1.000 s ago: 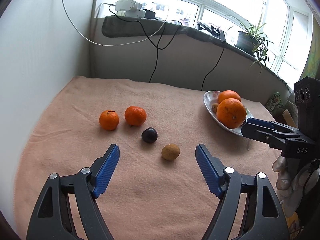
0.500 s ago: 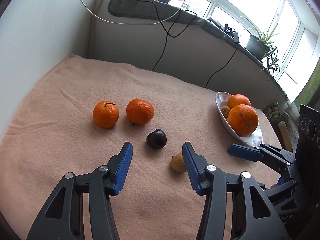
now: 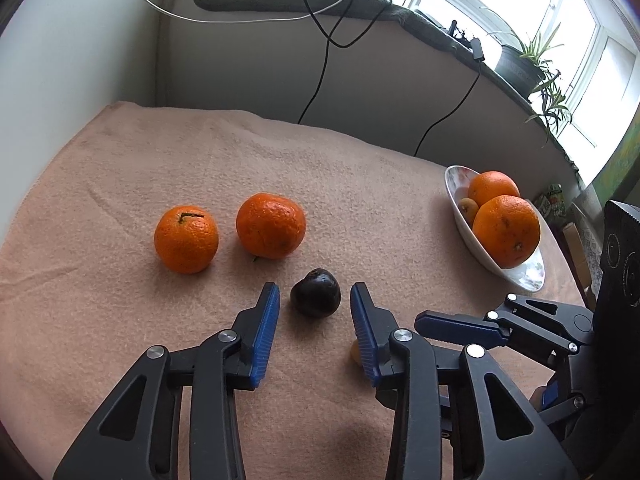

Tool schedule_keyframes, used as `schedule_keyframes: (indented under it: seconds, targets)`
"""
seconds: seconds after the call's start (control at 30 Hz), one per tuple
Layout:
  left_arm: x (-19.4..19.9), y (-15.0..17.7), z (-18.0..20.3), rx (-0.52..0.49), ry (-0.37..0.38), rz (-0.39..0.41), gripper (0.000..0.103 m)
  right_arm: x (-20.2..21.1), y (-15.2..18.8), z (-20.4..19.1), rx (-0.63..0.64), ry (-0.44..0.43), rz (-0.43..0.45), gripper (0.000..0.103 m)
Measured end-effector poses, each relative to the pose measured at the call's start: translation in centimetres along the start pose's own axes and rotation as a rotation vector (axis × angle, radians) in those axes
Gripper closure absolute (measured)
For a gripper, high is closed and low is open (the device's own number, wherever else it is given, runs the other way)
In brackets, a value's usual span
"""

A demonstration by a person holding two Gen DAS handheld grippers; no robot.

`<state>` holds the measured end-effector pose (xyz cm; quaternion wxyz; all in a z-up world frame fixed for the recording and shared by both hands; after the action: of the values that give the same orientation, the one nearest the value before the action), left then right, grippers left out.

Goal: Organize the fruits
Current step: 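Move both tools toward the last dark plum and brown fruit, then grasp the brown fruit with the right tool while the left tool grasps the plum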

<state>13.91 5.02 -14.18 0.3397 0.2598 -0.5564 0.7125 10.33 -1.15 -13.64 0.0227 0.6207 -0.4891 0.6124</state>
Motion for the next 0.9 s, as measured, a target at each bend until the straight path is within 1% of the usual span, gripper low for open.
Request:
schedule_keyframes:
  seconds: [0.07, 0.17, 0.23, 0.3, 0.43, 0.5, 0.53, 0.57, 0.77, 0.9]
  targets:
    - [-0.4, -0.1, 0.1, -0.006, 0.002, -0.007, 0.070, -0.3, -0.2, 0.0, -0.001, -0.002, -0.006, 0.055]
    - [-0.8, 0.0, 0.1, -0.004, 0.007, -0.017, 0.072, -0.8, -0.4, 0.0, 0.002, 0.006, -0.012, 0.056]
    - [-1.0, 0.0, 0.1, -0.005, 0.009, -0.023, 0.076, -1.1, -0.5, 0.0, 0.003, 0.007, -0.015, 0.056]
    - [-1.0, 0.0, 0.2, -0.009, 0.010, -0.024, 0.077, -1.3, -0.6, 0.0, 0.001, 0.008, -0.016, 0.056]
    - [-1.2, 0.0, 0.3, -0.010, 0.014, -0.026, 0.077, -1.9, -0.7, -0.1, 0.002, 0.007, -0.025, 0.064]
    - [-1.1, 0.0, 0.3, -0.009, 0.016, -0.025, 0.077, -2.0, -0.6, -0.2, 0.006, 0.009, -0.026, 0.065]
    - [-1.1, 0.0, 0.3, -0.010, 0.015, -0.024, 0.077, -2.0, -0.6, -0.2, 0.009, 0.010, -0.025, 0.068]
    - [-1.0, 0.0, 0.2, -0.010, 0.015, -0.023, 0.077, -2.0, -0.6, -0.2, 0.010, 0.011, -0.025, 0.074]
    - [-0.7, -0.1, 0.3, -0.012, 0.010, -0.013, 0.078, -1.8, -0.6, -0.1, 0.006, 0.011, -0.017, 0.074]
    - [-0.2, -0.1, 0.2, -0.005, 0.008, 0.000, 0.078, -0.9, -0.5, 0.0, 0.001, 0.010, 0.000, 0.074]
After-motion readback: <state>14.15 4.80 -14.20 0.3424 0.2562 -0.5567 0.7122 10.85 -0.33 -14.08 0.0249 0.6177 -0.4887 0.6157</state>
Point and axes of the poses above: each gripper's, at about its wrist camera, not at the fingertips, and x roughly against the way its jaws point, z to its right, y to its underside, the point moved 9 cm from there along -x, roughly the way its jaws point, and after that the axes turned 4 degrees about -y, right-handed, at the moved point
